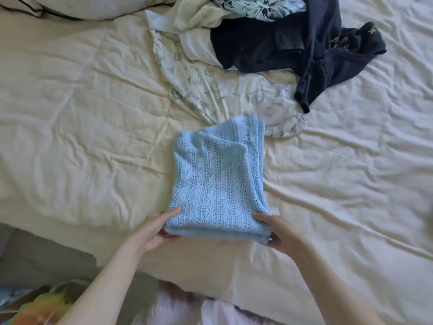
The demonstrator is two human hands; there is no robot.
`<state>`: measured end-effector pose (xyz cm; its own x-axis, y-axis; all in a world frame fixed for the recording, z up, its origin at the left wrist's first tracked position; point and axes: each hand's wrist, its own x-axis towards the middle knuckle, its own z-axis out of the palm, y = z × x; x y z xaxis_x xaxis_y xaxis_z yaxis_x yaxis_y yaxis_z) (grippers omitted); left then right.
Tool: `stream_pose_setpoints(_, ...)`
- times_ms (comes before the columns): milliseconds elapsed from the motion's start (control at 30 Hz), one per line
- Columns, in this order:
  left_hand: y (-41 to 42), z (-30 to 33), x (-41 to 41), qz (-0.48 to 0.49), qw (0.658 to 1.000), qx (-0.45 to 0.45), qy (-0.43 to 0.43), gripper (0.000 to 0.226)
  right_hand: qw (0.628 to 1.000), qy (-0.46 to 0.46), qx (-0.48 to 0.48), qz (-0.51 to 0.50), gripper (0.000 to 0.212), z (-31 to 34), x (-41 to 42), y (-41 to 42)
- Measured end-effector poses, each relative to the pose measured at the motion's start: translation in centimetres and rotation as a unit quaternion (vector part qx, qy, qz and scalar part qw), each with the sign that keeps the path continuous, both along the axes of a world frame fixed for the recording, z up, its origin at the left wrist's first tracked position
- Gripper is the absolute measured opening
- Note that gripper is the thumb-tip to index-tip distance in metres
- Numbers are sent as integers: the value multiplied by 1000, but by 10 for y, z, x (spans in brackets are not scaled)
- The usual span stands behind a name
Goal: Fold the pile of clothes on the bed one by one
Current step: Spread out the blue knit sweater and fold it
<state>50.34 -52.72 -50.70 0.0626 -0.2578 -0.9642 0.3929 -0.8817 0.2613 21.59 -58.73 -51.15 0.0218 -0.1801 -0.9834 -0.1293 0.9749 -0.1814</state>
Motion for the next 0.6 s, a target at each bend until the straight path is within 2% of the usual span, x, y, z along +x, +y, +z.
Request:
stream_pose_setpoints(133, 50, 20, -8, -30, 995, 69, 71, 36, 996, 33, 86, 14, 16, 20, -19, 56)
stream_pose_setpoints(200, 59, 25, -10, -42, 993, 86, 71, 37, 996, 50, 77, -4, 19, 28, -20, 65)
stream_pose_setpoints(267, 55, 27, -8, -39, 993, 89, 61, 37, 997, 68, 31, -24, 19, 33, -18, 58)
stream_pose_setpoints(333, 38, 27, 0, -27, 996, 70, 51, 35, 997, 68, -34, -30, 18, 38, -9, 40)
stream_pose_setpoints(433, 1, 31, 14, 5, 999, 29, 45, 21, 992, 45, -114, -30, 15, 44, 8, 2)
stream_pose_setpoints(500, -24, 30, 22, 18, 1000, 3, 14, 12, 991, 29, -110, -71, 12, 43, 17, -27)
stream_pose_setpoints(600, -58, 20, 24, 42, 992, -78, -86, 11, 988, -10, -87, -130, 18, 35, 26, -66)
